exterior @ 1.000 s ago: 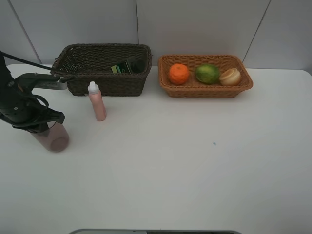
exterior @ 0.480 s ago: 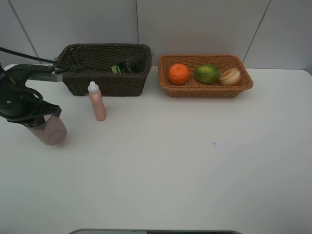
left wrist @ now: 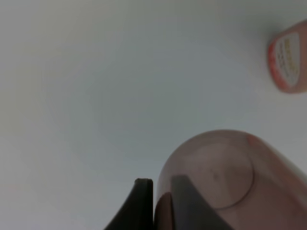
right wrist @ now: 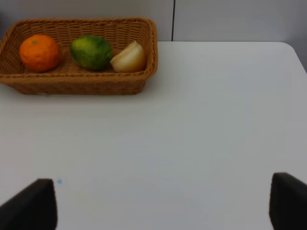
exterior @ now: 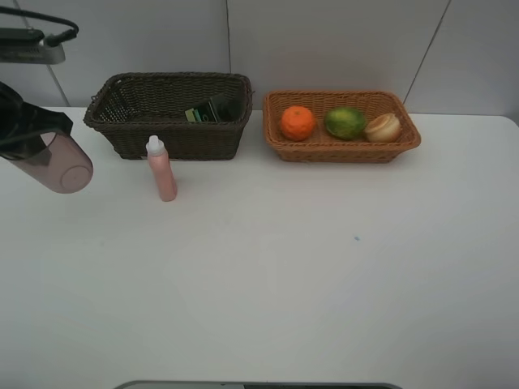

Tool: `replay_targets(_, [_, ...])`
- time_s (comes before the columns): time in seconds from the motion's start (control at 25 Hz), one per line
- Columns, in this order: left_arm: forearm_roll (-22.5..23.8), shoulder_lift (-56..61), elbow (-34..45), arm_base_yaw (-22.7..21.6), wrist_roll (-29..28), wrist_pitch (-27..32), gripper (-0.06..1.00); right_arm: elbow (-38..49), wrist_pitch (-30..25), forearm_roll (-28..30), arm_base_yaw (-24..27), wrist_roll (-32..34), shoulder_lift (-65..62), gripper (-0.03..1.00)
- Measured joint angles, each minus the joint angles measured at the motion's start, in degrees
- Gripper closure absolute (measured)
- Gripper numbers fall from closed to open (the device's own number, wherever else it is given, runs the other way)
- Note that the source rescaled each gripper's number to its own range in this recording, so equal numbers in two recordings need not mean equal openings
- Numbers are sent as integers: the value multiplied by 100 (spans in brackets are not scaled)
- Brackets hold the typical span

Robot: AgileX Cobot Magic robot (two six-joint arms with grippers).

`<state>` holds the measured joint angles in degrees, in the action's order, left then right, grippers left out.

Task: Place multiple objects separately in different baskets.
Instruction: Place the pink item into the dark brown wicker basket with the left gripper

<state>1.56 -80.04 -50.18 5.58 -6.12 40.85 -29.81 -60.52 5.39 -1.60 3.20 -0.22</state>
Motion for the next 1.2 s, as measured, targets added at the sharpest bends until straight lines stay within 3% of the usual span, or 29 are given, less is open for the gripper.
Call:
replay_targets(0.36, [0,-519,-1941,11,-68,952,94,0,0,0,0,0,0,10])
replay_targets(0.72, [51,-2216,-3674,11,-115,967,94,0,0,0,0,0,0,10])
replay_targets(1.2, [128,-3836,-4747,262,-127,457,94,0,0,0,0,0,0,10])
